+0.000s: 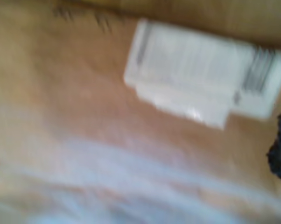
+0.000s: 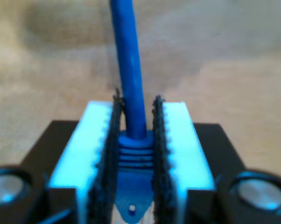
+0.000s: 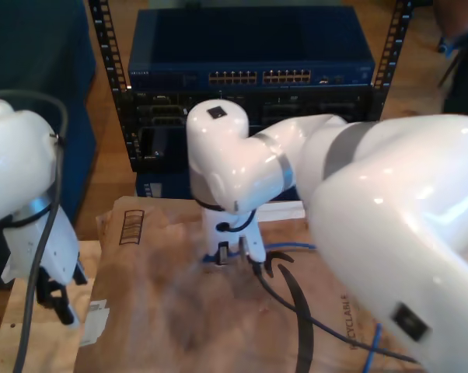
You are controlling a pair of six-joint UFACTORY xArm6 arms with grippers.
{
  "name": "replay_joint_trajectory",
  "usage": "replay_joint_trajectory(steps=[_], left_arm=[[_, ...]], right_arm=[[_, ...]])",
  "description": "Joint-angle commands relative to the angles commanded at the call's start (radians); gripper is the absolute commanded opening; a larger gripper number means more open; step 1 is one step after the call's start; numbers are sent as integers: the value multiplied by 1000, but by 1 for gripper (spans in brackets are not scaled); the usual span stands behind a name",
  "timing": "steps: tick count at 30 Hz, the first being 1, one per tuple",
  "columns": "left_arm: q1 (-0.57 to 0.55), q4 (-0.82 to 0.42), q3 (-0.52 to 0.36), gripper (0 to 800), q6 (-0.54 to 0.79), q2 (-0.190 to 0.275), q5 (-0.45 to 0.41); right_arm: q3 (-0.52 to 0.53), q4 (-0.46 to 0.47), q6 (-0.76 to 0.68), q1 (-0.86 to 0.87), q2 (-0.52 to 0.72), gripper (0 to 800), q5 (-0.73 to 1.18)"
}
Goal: Grab the cable and plug it in
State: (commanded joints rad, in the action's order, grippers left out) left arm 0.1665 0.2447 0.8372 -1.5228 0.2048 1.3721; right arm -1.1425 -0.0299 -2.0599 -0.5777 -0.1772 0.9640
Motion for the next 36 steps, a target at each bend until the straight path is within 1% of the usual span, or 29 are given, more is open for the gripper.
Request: replay_joint_trajectory(steps=[4, 7, 11, 14, 19, 22, 26, 27, 29, 32, 34, 36], left_arm=[[-2, 132, 44, 800, 6, 0, 11], [-32, 192, 68, 800, 9, 0, 11], [-112, 226, 80, 800, 8, 0, 8], [-155, 285, 107, 800, 9, 0, 9], [-212, 385, 143, 800, 12, 0, 11], [-245, 400, 158, 800, 12, 0, 11], [-265, 431, 183, 800, 14, 0, 14], [-264, 451, 187, 800, 25, 2, 21], [-264, 514, 196, 800, 74, 2, 63], [-258, 632, 198, 800, 141, 0, 112], [-252, 663, 198, 800, 152, 2, 124], [-247, 663, 198, 800, 157, 0, 140]], right_arm=[[121, -5, 0, 84, 178, 3, 11], [192, -43, 3, 143, 302, 3, 28], [213, -117, 6, 206, 413, 3, 121], [230, -186, 9, 233, 482, 3, 157], [232, -236, 12, 235, 554, 3, 163], [224, -276, 14, 238, 572, 3, 181], [212, -292, 14, 244, 583, 3, 195], [212, -292, 14, 244, 592, 3, 195], [212, -298, 14, 244, 605, 2, 195], [209, -334, 15, 244, 618, 3, 196], [198, -338, 23, 242, 623, 2, 198], [195, -359, 26, 242, 629, 2, 207]])
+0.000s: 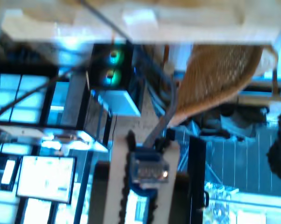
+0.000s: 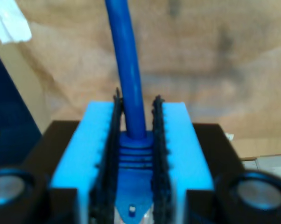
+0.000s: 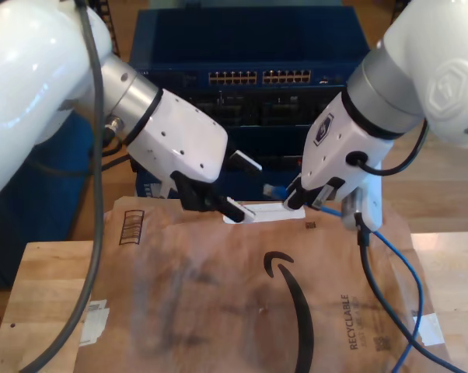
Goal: Grab the cable and plug it in
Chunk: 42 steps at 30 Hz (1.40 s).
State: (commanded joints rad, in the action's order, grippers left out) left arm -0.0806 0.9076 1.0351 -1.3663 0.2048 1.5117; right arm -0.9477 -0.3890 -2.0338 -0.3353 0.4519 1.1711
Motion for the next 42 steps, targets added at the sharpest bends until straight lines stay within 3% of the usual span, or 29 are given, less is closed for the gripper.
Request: replay_joint_trajectory(steps=[6, 13, 38, 42], left_arm=[[34, 12, 2, 800, 23, 0, 34], [109, 158, 2, 800, 117, 0, 101], [140, 161, 5, 798, 135, 17, 149], [140, 161, 8, 798, 140, 17, 187]], right_arm=[[-17, -41, 17, 0, 8, 2, 11], [-40, -57, 17, 0, 8, 2, 11], [-63, -104, 41, -5, 6, 2, 26], [-69, -115, 43, -5, 6, 3, 26]])
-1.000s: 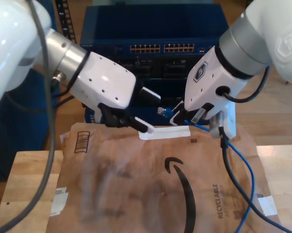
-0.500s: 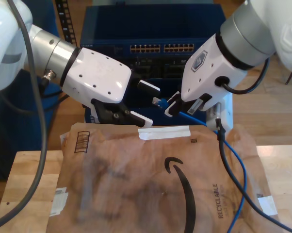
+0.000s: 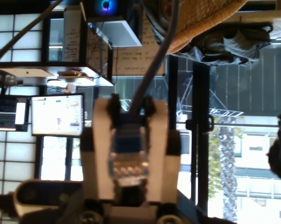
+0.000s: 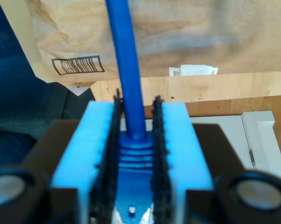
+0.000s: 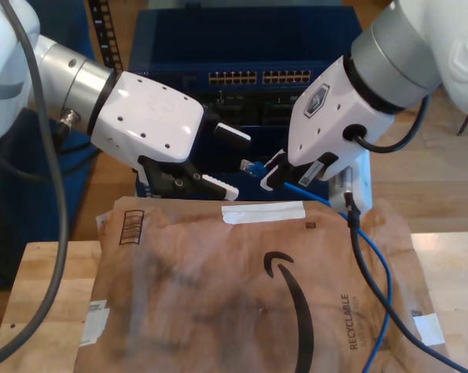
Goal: Grab the cable and plug it in
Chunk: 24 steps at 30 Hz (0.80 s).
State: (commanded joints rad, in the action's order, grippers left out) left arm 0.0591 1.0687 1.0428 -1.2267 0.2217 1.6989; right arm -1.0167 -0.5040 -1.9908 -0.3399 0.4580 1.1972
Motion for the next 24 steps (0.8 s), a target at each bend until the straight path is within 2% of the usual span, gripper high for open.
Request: replay_joint_trajectory(steps=[17, 24], left_arm=[[-11, 3, 170, 798, -44, -15, 6], [-11, 32, 207, 795, -86, -25, 75]], right_arm=[[-155, 2, 2, 40, -11, 2, 124], [-207, -14, 3, 91, -34, 2, 157]])
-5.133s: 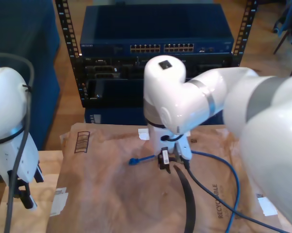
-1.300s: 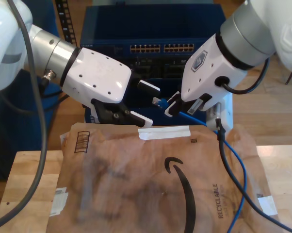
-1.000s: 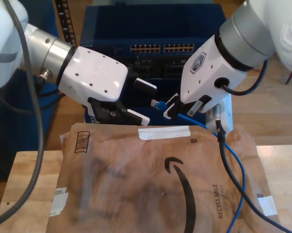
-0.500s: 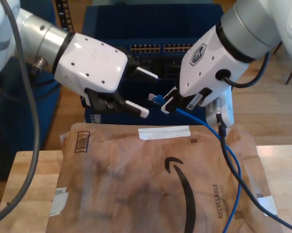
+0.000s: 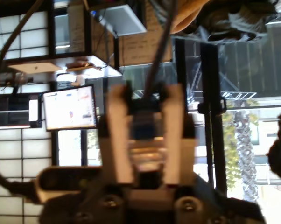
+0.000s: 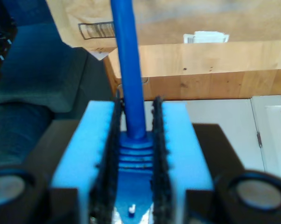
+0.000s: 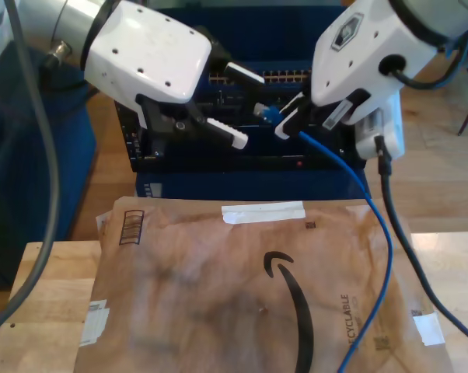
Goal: Grab the cable and plug it in
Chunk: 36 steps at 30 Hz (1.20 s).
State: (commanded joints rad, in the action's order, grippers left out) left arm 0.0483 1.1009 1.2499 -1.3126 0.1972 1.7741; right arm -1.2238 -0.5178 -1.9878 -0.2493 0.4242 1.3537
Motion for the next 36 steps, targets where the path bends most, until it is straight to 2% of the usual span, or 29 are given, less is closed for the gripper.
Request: replay_joint_trajectory(steps=[5, 13, 16, 19, 22, 36], left_arm=[[0, 0, -8, 774, -2, 0, 25], [0, 2, -11, 683, 0, 0, 26], [0, 2, -11, 616, 0, 0, 25], [2, 5, -18, 459, 2, 0, 25], [2, 49, -37, 400, 2, 0, 23], [6, 68, -43, 315, 0, 0, 20]], right_arm=[[-20, -2, 0, 2, -17, 2, 0], [-17, -32, 0, 0, -21, 2, 3], [-14, -35, 0, 0, -21, 2, 5], [-14, -35, 0, 0, -21, 2, 18], [-12, -35, 0, -2, -21, 2, 21], [-12, -34, 0, 0, -21, 2, 25]])
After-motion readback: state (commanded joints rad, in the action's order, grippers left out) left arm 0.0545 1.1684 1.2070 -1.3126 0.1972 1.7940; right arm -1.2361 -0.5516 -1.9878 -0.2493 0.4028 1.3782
